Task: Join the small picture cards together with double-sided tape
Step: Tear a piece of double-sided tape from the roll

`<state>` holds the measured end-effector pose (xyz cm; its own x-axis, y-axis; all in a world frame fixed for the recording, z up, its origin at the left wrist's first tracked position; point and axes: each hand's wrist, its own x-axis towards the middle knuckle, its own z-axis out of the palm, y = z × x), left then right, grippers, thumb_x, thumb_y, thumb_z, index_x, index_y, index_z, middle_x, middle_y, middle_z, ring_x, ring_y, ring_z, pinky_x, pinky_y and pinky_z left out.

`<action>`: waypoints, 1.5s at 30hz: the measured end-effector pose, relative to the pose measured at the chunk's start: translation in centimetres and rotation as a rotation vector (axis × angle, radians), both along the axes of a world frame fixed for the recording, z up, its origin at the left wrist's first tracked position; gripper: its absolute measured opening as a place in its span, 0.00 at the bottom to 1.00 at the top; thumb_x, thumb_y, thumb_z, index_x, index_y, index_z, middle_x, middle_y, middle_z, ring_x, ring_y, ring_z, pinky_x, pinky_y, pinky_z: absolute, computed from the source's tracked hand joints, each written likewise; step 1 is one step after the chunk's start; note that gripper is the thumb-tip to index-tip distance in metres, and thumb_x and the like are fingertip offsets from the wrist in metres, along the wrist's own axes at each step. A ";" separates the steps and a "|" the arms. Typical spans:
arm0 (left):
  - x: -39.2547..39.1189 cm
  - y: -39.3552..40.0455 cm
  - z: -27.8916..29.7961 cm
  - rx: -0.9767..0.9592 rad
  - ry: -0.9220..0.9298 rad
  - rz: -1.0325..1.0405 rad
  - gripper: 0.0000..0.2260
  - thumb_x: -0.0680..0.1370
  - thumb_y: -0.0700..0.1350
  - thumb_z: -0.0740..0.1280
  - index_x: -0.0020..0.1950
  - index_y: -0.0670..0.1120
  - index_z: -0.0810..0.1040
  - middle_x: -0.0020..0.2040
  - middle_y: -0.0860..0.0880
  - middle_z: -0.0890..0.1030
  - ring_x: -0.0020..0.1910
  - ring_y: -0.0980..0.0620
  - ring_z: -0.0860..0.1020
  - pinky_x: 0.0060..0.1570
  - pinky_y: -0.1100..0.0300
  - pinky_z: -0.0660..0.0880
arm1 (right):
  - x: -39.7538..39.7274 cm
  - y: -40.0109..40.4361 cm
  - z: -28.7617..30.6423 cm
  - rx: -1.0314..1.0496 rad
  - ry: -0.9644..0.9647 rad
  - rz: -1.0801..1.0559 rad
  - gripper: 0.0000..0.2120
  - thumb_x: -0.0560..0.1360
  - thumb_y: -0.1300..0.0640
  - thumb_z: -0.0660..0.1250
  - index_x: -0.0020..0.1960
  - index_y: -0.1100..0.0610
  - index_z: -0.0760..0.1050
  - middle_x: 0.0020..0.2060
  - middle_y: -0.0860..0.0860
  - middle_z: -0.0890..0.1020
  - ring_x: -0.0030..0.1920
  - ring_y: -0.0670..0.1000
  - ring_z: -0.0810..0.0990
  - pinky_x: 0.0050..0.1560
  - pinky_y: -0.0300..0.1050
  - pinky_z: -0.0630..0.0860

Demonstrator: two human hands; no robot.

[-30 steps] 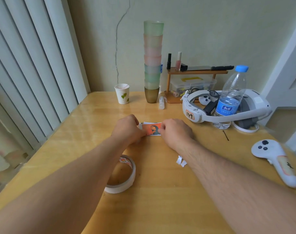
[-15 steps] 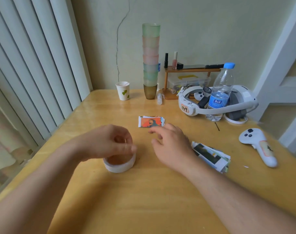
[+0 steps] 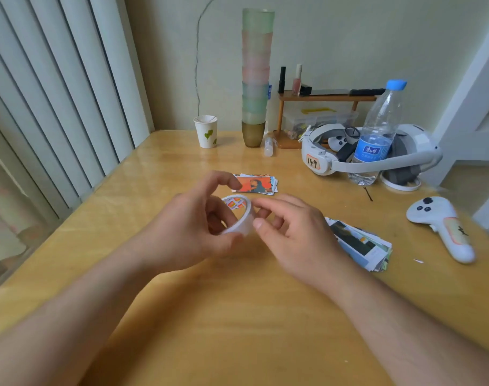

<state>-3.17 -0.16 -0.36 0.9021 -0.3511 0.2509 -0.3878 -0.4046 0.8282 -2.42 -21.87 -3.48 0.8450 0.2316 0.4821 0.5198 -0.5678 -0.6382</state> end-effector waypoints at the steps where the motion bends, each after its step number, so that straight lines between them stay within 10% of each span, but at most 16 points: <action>1: -0.1 -0.3 -0.3 -0.065 0.012 0.001 0.27 0.74 0.36 0.78 0.63 0.59 0.71 0.42 0.47 0.85 0.34 0.50 0.76 0.37 0.58 0.77 | 0.0 -0.2 0.0 0.004 -0.028 0.014 0.16 0.79 0.55 0.70 0.64 0.44 0.81 0.48 0.34 0.77 0.46 0.42 0.76 0.47 0.30 0.70; 12: -0.2 -1.7 -2.8 -0.276 0.084 0.021 0.28 0.73 0.32 0.76 0.63 0.57 0.73 0.38 0.47 0.77 0.34 0.49 0.72 0.34 0.57 0.73 | 0.1 -0.6 0.0 0.003 -0.129 0.089 0.11 0.75 0.59 0.75 0.56 0.50 0.86 0.49 0.41 0.82 0.45 0.45 0.80 0.46 0.36 0.77; 23: -0.5 -1.8 -3.0 -0.154 -0.079 0.055 0.06 0.74 0.45 0.73 0.50 0.51 0.81 0.35 0.43 0.77 0.33 0.47 0.72 0.34 0.59 0.70 | -0.1 -0.2 0.0 0.069 0.000 0.109 0.06 0.75 0.57 0.75 0.41 0.48 0.82 0.41 0.42 0.80 0.42 0.49 0.81 0.41 0.41 0.77; 38: -0.3 -1.7 -3.0 -0.032 -0.242 0.143 0.03 0.79 0.48 0.74 0.48 0.53 0.82 0.34 0.49 0.79 0.32 0.47 0.72 0.34 0.59 0.70 | -0.9 0.1 0.6 0.110 -0.122 0.042 0.05 0.74 0.60 0.76 0.43 0.51 0.83 0.37 0.42 0.83 0.39 0.47 0.83 0.40 0.44 0.80; 45: -0.4 -1.8 -2.8 -0.015 -0.227 0.165 0.03 0.77 0.50 0.73 0.44 0.54 0.81 0.35 0.49 0.80 0.34 0.48 0.74 0.36 0.57 0.73 | -1.0 0.2 0.9 0.143 0.049 0.033 0.19 0.74 0.57 0.76 0.56 0.35 0.78 0.39 0.40 0.85 0.39 0.44 0.85 0.45 0.47 0.83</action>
<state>-3.54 -1.99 -3.18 0.8671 -0.1989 0.4567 -0.4936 -0.4664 0.7341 -3.41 -21.70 -2.58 0.8612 0.1917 0.4708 0.5032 -0.4523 -0.7364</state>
